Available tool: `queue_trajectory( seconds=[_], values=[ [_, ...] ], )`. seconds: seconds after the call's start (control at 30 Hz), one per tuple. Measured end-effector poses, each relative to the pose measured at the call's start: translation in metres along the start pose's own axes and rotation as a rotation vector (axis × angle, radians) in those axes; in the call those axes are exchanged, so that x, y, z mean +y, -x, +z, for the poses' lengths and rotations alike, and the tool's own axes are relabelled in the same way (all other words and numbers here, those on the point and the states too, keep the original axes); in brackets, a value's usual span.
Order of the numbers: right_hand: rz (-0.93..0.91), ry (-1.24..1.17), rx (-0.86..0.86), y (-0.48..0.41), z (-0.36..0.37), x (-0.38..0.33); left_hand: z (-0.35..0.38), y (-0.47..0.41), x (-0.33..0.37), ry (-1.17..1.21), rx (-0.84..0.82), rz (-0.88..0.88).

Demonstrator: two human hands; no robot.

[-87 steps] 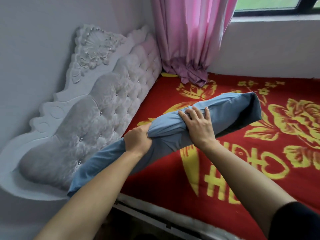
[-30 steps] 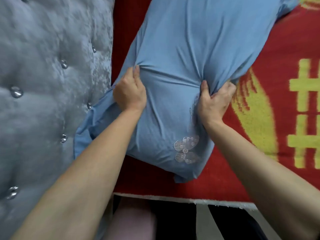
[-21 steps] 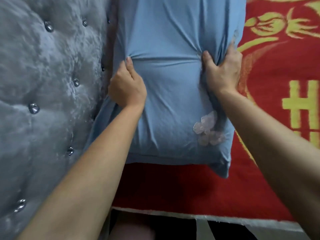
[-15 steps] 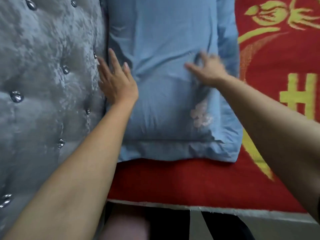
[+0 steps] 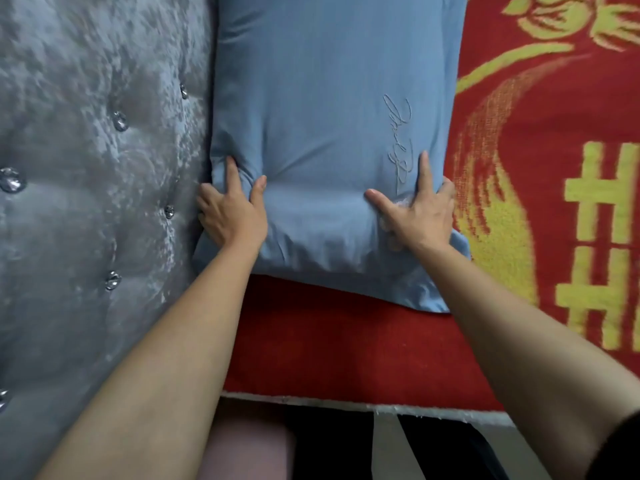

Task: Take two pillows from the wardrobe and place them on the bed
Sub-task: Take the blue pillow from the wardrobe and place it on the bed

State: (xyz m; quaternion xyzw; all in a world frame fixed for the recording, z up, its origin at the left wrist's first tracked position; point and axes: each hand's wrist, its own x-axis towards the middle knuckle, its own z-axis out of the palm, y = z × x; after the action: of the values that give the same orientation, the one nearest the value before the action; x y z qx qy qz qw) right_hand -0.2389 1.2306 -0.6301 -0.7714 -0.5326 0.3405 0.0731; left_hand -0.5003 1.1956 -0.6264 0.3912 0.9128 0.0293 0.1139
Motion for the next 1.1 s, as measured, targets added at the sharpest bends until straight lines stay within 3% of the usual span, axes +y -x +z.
queue_trajectory(
  seconds=[0.07, 0.17, 0.27, 0.37, 0.57, 0.93, 1.1],
  values=[
    [-0.028, 0.051, 0.065, 0.014, 0.011, -0.002, 0.004, 0.004, -0.004, -0.023, 0.073, -0.03],
    [-0.068, 0.145, 0.043, 0.03, 0.03, 0.013, 0.013, 0.008, -0.01, -0.02, 0.022, -0.078],
    [-0.145, 0.204, 0.136, 0.042, 0.053, 0.021, 0.018, 0.016, -0.01, 0.017, 0.02, -0.065],
    [-0.203, 0.23, 0.091, 0.049, 0.067, 0.029, 0.027, 0.036, -0.018, 0.019, -0.004, -0.027],
    [-0.282, 0.341, -0.101, 0.023, 0.052, 0.049, 0.031, 0.034, -0.027, -0.012, -0.152, 0.002],
    [-0.554, 0.409, 0.061, 0.05, 0.009, 0.054, -0.011, 0.071, -0.021, 0.037, -0.225, 0.06],
    [-0.729, 0.317, 0.179, 0.065, -0.081, 0.006, -0.109, 0.12, 0.015, 0.013, 0.072, 0.326]
  ],
)
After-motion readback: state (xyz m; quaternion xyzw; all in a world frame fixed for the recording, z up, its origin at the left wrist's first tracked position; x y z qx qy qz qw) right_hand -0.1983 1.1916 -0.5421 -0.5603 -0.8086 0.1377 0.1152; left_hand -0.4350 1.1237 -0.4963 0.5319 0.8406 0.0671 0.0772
